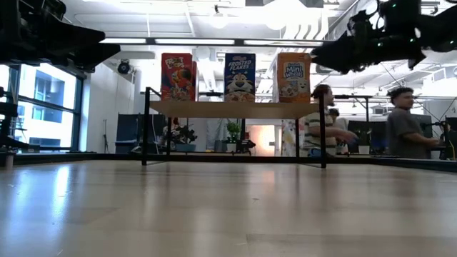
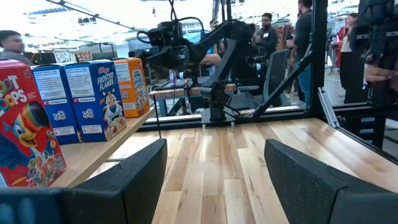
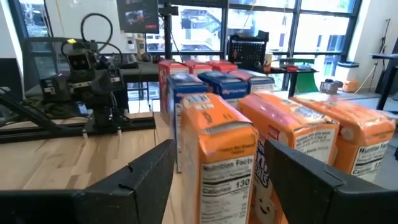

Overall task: Stack cereal on shelf
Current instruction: Return to Home Position

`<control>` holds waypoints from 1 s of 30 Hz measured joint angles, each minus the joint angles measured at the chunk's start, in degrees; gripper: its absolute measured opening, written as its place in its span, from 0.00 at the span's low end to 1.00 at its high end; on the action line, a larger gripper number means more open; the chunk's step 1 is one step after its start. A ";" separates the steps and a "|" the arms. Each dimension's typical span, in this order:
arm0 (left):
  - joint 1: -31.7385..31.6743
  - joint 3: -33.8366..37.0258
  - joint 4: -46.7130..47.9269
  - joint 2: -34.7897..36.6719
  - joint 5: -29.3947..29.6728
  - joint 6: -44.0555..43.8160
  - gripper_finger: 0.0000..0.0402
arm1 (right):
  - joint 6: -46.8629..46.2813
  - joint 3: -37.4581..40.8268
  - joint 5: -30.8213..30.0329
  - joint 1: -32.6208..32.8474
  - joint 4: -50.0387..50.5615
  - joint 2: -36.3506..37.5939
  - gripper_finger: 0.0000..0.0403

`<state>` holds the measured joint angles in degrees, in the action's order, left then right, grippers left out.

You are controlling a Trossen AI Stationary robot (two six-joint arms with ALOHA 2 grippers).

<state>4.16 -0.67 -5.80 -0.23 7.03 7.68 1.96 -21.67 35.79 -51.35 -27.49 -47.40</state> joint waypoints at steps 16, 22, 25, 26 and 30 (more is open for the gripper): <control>0.00 -0.02 0.00 0.00 0.00 0.00 0.65 | -2.82 0.00 -6.11 6.07 10.47 17.77 0.60; 0.00 -0.02 0.00 0.00 0.00 0.00 0.65 | -4.09 0.00 -10.13 13.65 10.06 17.93 0.60; -0.02 -0.02 0.00 0.00 0.00 0.00 0.65 | -4.57 0.00 -11.70 18.43 10.10 17.93 0.60; 0.00 -0.02 0.00 0.00 0.01 0.00 0.65 | -4.59 0.00 -12.01 20.21 10.14 17.93 0.60; -0.01 -0.02 0.00 0.00 0.00 0.00 0.65 | -5.14 0.00 -16.42 28.17 11.98 17.85 0.60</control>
<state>4.16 -0.69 -5.80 -0.23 7.03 7.68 -3.18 -21.67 19.37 -23.18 -15.50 -29.54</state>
